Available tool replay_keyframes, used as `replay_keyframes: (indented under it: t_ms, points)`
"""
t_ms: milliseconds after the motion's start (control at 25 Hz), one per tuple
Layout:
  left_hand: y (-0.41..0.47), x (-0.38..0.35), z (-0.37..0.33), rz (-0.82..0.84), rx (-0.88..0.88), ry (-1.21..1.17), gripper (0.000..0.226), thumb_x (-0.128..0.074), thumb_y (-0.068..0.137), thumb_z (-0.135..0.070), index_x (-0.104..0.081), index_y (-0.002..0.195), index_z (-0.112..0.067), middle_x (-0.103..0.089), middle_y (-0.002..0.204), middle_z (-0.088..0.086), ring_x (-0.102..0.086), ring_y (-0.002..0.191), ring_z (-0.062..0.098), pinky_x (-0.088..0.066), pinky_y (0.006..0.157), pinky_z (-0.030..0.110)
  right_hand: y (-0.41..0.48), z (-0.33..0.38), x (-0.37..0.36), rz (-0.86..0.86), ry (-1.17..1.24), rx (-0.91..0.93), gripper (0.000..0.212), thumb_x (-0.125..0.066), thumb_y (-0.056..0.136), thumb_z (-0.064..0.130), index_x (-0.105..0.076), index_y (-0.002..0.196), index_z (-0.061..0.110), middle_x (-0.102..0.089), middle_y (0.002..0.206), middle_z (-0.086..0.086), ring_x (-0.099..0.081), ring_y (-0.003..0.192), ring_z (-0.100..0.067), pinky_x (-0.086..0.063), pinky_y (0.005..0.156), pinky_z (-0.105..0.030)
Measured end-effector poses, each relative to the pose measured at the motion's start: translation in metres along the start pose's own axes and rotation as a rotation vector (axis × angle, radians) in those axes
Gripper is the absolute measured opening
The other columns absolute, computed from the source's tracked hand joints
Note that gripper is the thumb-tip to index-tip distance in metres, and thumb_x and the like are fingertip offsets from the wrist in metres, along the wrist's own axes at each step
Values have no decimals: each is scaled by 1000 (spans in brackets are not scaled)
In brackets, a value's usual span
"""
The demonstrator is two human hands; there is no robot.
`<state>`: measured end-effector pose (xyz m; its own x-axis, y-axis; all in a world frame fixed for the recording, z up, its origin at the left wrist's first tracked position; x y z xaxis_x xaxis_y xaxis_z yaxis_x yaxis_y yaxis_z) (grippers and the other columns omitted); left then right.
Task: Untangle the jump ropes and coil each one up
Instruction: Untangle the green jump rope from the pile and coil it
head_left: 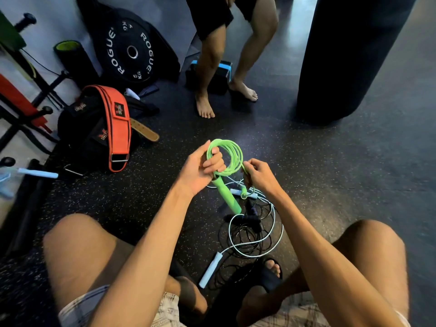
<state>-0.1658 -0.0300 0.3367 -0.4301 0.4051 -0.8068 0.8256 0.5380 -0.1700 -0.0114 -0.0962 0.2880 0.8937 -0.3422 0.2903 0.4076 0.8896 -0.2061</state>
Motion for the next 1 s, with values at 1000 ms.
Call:
replay_keyframes:
  t_ms: [1000]
  points:
    - [5, 47, 12, -494, -75, 1513, 24, -46, 102, -26, -56, 90, -9, -62, 79, 4, -58, 68, 17, -42, 59, 30, -21, 23, -25, 349, -293, 169, 20, -59, 98, 23, -69, 84, 13, -60, 65, -2, -50, 55, -10, -41, 52, -24]
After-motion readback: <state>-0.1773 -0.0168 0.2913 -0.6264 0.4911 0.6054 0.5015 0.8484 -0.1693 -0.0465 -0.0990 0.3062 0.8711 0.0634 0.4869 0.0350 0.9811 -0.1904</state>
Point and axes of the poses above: each hand's wrist, its own y-axis towards the middle knuckle, its own x-axis out of the back of the hand, z = x × y, the point moved 4 cm from there along y, towards the middle knuckle
